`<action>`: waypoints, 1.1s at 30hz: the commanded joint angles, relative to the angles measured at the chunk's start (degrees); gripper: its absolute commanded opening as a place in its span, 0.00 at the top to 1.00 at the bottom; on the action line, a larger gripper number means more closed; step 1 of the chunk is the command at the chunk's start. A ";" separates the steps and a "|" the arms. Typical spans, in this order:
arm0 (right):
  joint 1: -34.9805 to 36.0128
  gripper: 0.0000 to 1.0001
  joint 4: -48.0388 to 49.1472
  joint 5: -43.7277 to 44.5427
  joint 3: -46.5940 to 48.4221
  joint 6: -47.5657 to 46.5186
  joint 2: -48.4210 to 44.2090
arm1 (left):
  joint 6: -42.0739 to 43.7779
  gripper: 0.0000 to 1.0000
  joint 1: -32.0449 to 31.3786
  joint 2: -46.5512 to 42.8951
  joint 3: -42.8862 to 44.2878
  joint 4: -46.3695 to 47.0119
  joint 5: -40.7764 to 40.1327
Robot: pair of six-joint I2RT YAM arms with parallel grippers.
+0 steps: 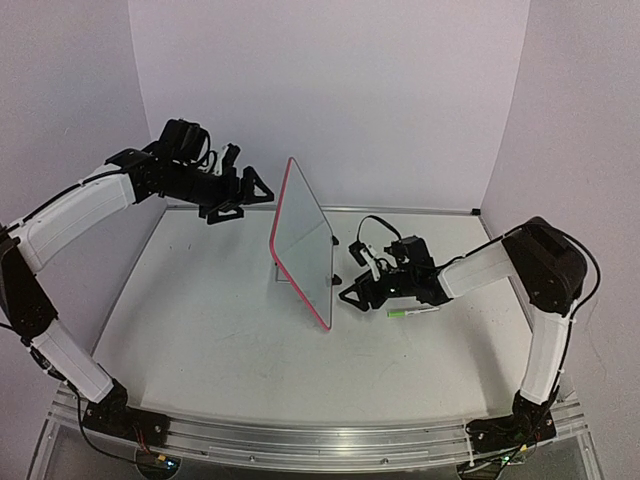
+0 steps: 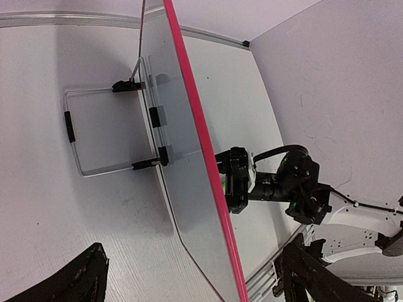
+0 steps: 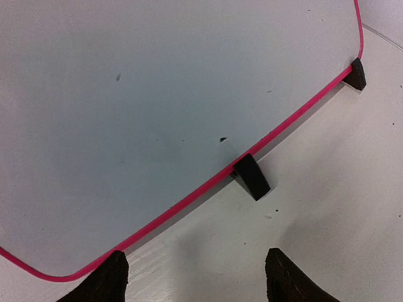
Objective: Write a sentence on the whiteboard
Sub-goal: Adjust the whiteboard at the center of the board.
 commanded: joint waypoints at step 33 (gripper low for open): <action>-1.97 0.47 -13.18 -15.79 21.88 -6.75 16.86 | 8.36 0.05 1.00 -15.86 -14.09 -5.15 2.33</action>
